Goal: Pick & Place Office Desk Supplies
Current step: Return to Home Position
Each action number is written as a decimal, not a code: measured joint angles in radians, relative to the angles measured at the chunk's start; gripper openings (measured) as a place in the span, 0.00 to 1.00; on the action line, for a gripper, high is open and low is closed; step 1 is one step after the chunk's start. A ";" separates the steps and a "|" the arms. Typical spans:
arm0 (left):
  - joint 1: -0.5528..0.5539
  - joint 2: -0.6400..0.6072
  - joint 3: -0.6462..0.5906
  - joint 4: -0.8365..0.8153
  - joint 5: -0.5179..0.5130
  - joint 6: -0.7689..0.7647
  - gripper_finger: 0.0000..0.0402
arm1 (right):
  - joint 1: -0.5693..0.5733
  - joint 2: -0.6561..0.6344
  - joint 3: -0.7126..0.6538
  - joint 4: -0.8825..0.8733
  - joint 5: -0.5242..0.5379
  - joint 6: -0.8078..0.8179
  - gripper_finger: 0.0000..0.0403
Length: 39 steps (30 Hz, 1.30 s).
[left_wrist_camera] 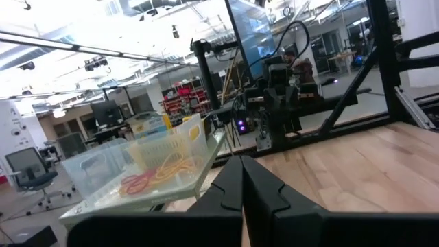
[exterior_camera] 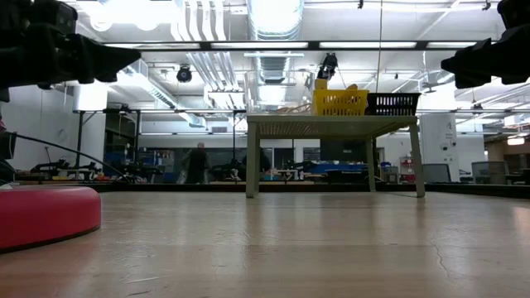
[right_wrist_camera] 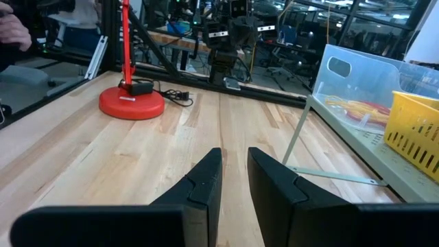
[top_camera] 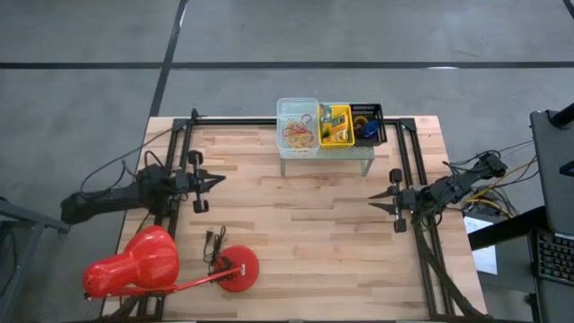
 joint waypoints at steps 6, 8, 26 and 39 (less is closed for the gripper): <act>0.000 -0.113 -0.001 -0.136 0.000 -0.001 0.00 | 0.000 0.000 0.000 0.000 0.000 0.000 0.17; 0.000 -0.110 -0.001 -0.148 0.000 0.000 0.00 | -0.001 0.000 0.000 -0.002 0.000 0.000 0.17; 0.000 -0.090 -0.001 -0.236 -0.008 -0.167 0.04 | 0.000 0.000 0.000 -0.001 0.000 0.000 0.17; 0.000 -0.089 -0.002 -0.235 -0.008 -0.492 0.04 | 0.000 0.000 0.000 -0.001 0.000 0.000 0.17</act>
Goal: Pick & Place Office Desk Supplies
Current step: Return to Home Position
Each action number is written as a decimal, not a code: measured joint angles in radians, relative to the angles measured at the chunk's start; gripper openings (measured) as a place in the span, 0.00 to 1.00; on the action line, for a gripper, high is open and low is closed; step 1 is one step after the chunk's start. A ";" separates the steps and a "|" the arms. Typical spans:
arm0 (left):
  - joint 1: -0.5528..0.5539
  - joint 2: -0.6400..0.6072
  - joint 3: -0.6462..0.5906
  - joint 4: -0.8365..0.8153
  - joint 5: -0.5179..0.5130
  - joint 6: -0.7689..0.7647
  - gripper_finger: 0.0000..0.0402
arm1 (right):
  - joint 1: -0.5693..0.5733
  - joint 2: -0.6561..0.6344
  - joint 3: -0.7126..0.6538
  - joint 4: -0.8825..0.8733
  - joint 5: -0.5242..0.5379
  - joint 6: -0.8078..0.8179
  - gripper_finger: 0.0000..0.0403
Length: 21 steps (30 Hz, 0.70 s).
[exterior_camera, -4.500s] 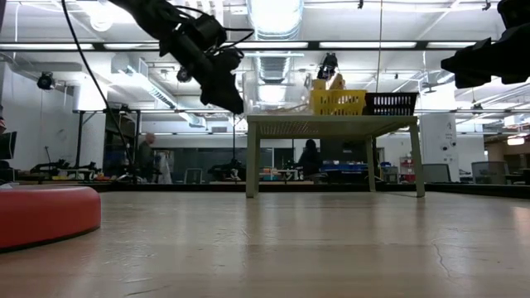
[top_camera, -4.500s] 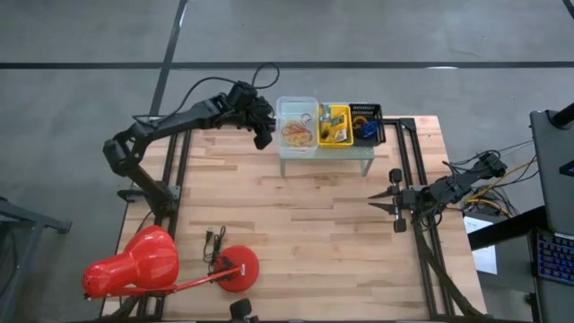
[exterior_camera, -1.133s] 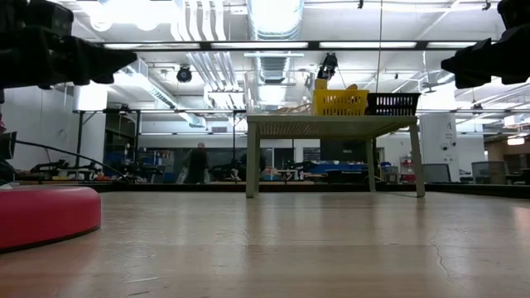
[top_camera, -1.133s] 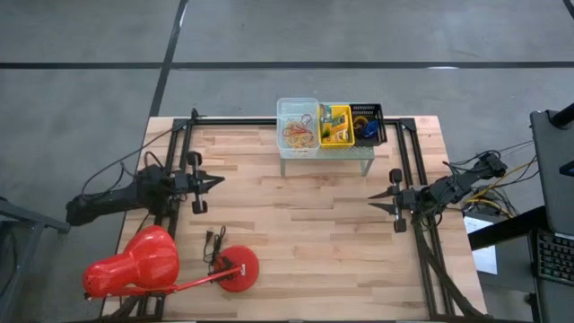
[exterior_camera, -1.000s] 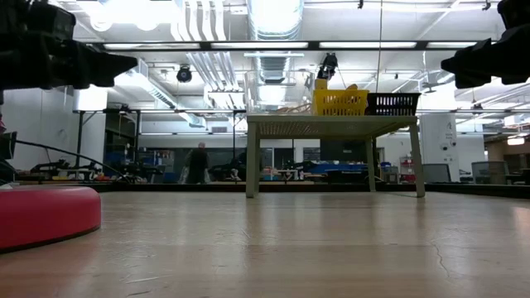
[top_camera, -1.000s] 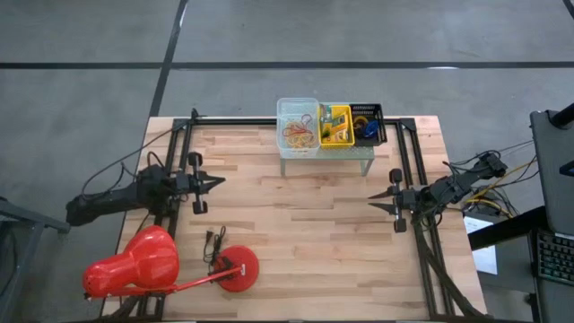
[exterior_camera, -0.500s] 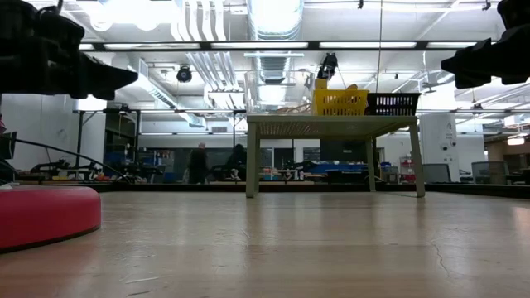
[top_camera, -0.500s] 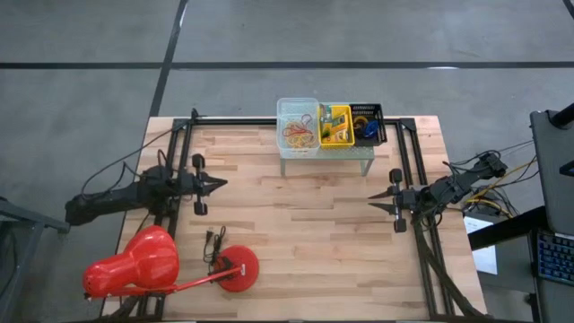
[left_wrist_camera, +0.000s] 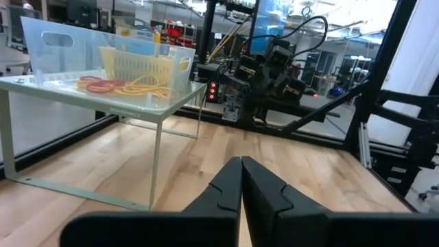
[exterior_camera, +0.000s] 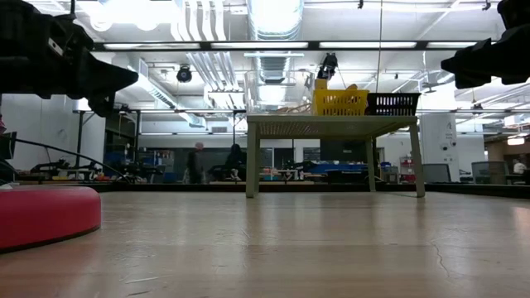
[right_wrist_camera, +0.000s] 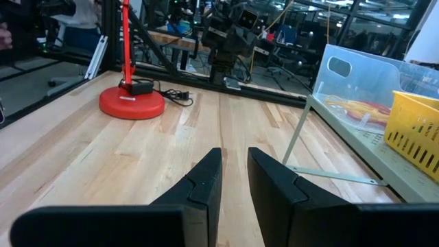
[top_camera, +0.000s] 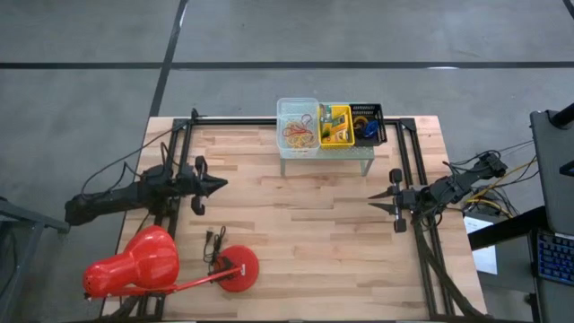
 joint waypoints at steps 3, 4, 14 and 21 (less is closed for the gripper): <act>0.000 0.000 0.000 0.000 0.000 0.015 0.04 | 0.000 0.000 0.000 0.000 0.000 0.000 0.17; 0.000 0.000 0.000 0.000 0.000 0.015 0.04 | 0.000 0.000 0.000 0.000 0.000 0.000 0.17; 0.000 0.000 0.000 0.000 0.000 0.017 0.04 | 0.000 0.000 0.000 0.000 0.000 0.000 0.17; 0.000 0.000 0.000 0.000 0.000 0.019 0.04 | 0.000 0.000 0.000 0.000 0.000 0.000 0.17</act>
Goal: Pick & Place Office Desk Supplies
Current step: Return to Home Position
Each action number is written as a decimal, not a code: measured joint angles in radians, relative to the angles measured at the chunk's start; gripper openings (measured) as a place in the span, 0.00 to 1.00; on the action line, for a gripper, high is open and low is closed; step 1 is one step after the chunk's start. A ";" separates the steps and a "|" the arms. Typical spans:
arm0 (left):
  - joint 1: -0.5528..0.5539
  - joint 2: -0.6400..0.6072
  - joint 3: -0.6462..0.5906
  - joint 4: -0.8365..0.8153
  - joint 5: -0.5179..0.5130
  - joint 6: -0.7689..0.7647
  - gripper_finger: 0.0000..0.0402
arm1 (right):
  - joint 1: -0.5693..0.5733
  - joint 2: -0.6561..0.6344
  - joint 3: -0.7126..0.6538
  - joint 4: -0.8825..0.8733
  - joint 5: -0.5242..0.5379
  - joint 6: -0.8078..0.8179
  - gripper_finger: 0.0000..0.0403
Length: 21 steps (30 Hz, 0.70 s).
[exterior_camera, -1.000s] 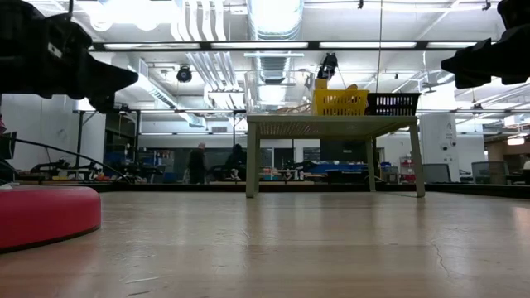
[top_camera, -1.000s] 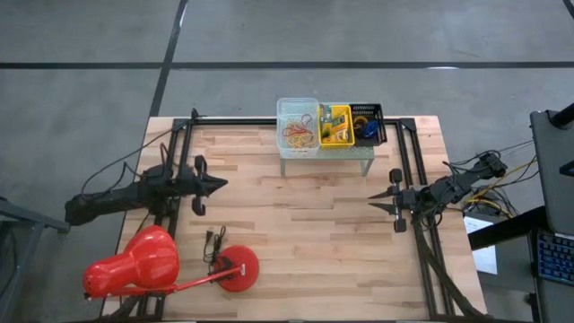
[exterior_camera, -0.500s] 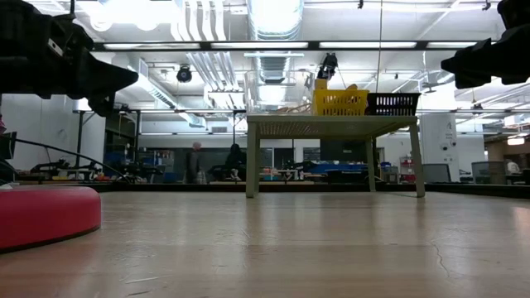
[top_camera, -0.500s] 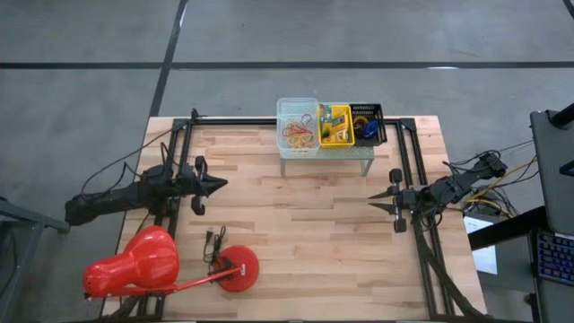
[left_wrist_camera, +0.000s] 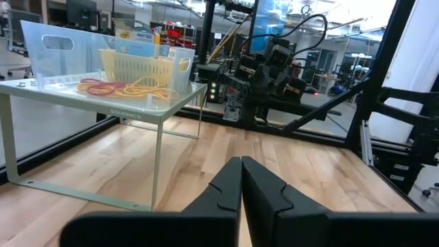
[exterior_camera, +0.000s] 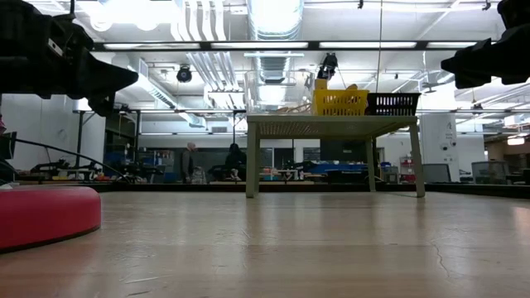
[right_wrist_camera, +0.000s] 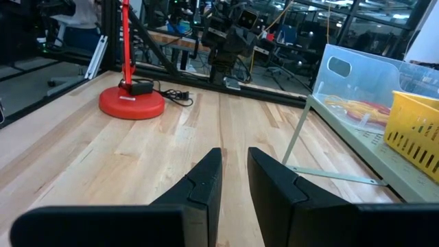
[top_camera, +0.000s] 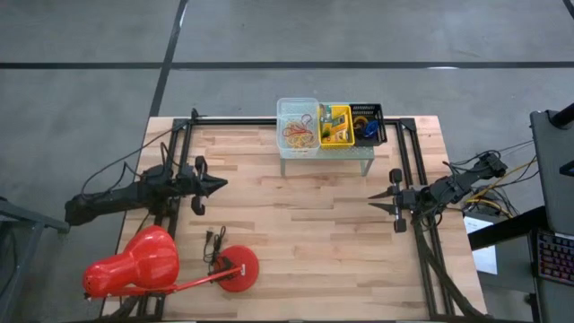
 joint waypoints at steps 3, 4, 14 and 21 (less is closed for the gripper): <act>0.000 0.000 0.000 0.000 0.000 0.000 0.04 | 0.000 0.000 0.000 0.000 0.000 0.000 0.17; 0.000 0.000 0.000 0.000 0.000 0.000 0.04 | 0.000 0.000 0.000 0.000 0.000 0.000 0.17; 0.000 0.000 0.000 0.000 0.000 0.000 0.04 | 0.000 0.000 0.000 0.000 -0.012 0.088 0.17; 0.000 0.000 0.000 0.000 0.000 0.000 0.04 | 0.000 0.001 0.000 -0.003 -0.009 0.073 0.16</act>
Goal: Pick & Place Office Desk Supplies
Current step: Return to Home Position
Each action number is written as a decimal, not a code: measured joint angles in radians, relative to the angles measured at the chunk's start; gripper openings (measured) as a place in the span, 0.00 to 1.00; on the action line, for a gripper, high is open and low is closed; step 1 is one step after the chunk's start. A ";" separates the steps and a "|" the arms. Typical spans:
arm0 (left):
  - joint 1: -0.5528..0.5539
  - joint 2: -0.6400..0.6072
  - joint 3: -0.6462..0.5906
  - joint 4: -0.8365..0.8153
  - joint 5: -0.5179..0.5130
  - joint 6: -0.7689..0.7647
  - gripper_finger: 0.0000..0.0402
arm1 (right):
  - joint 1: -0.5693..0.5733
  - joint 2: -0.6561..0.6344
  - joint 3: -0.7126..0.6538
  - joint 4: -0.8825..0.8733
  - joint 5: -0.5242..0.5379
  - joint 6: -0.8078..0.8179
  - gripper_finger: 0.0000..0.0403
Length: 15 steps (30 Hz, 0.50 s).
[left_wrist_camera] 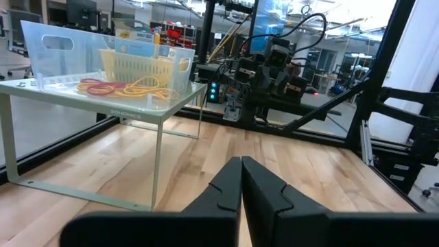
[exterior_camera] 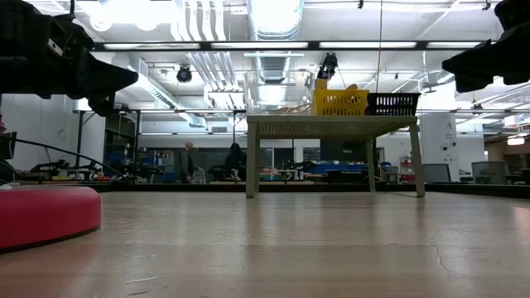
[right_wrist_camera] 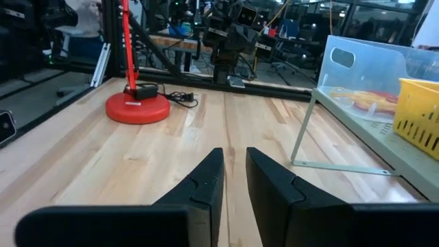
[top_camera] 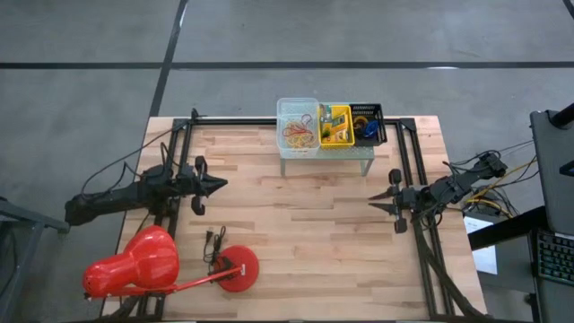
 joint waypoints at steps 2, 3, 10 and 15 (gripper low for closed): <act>0.000 0.000 0.000 0.000 0.000 0.000 0.04 | 0.000 0.000 0.000 0.000 0.000 -0.009 0.13; 0.000 0.000 0.000 0.000 0.000 0.000 0.04 | 0.000 0.000 0.000 0.000 0.000 -0.017 0.12; 0.000 0.000 0.000 0.000 0.000 0.000 0.04 | -0.001 0.000 0.000 -0.001 0.001 -0.031 0.02; 0.000 0.000 0.000 0.000 0.000 0.000 0.04 | -0.001 0.000 0.000 -0.003 0.001 -0.031 0.02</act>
